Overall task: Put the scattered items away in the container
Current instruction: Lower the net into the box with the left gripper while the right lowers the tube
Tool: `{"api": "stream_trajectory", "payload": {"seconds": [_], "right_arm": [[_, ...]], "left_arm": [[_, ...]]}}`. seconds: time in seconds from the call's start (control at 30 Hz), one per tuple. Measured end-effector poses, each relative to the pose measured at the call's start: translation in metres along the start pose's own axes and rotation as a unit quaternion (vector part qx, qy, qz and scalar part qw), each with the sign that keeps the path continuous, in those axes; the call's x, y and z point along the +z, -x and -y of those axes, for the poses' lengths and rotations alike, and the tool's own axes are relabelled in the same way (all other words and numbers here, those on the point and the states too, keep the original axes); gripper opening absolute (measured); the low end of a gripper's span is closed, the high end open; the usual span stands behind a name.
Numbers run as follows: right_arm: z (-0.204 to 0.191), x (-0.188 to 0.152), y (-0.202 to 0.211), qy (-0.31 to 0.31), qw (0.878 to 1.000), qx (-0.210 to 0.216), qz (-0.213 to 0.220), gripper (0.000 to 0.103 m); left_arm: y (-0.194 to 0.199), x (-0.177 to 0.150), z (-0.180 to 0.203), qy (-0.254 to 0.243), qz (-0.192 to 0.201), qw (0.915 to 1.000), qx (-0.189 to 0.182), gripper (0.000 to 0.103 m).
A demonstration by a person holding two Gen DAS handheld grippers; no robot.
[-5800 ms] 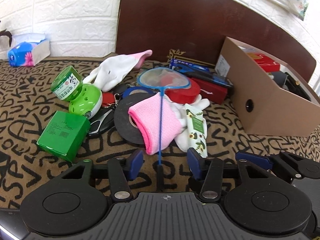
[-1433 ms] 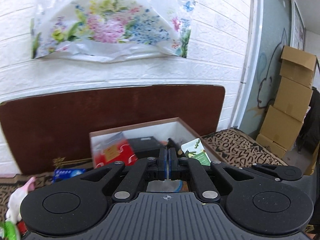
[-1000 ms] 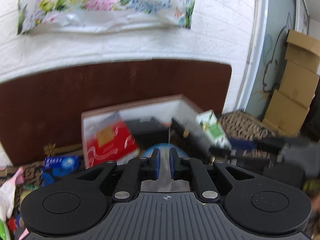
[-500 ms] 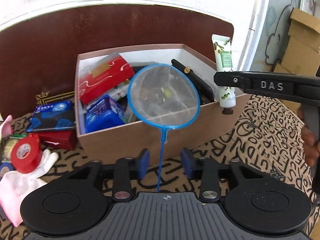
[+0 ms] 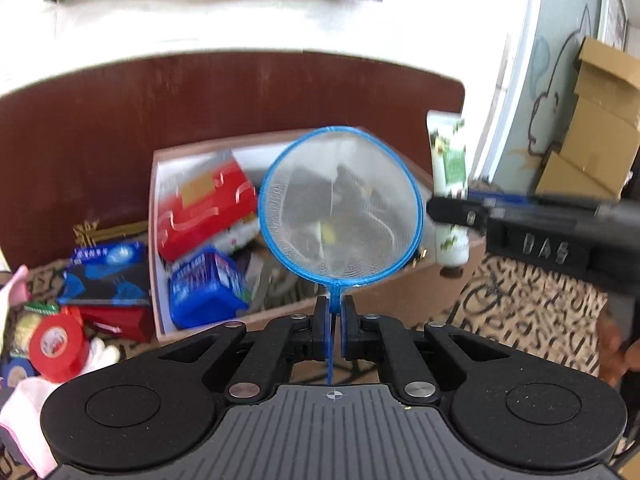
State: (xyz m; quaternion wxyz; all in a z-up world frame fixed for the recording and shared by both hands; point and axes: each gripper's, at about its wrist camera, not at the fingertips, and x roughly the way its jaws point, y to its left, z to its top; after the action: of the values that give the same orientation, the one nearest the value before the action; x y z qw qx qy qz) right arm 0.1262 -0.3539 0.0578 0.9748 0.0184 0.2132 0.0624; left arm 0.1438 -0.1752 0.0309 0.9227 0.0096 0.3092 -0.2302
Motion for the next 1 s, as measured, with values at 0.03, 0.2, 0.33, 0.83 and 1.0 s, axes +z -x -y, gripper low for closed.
{"api": "stream_trajectory", "payload": {"seconds": [0.03, 0.2, 0.33, 0.83, 1.0], "right_arm": [[0.001, 0.001, 0.001, 0.001, 1.0, -0.001, 0.002, 0.035], [0.002, 0.01, 0.003, 0.008, 1.0, -0.006, 0.013, 0.035], [0.004, 0.019, 0.001, 0.013, 1.0, -0.009, 0.02, 0.035], [0.021, 0.028, -0.029, 0.013, 1.0, -0.02, 0.004, 0.035], [0.03, 0.02, -0.051, 0.009, 0.999, -0.028, -0.025, 0.035]], "left_arm": [[0.003, 0.006, 0.001, 0.002, 0.005, 1.0, -0.004, 0.001], [0.017, 0.044, 0.003, 0.019, 0.027, 0.9992, -0.024, 0.001], [0.023, 0.081, 0.009, 0.02, 0.047, 0.9982, -0.03, 0.001], [-0.05, 0.121, 0.002, -0.009, -0.009, 0.9998, 0.015, 0.001], [-0.089, 0.114, -0.007, -0.007, -0.049, 0.9985, 0.024, 0.001]]}}
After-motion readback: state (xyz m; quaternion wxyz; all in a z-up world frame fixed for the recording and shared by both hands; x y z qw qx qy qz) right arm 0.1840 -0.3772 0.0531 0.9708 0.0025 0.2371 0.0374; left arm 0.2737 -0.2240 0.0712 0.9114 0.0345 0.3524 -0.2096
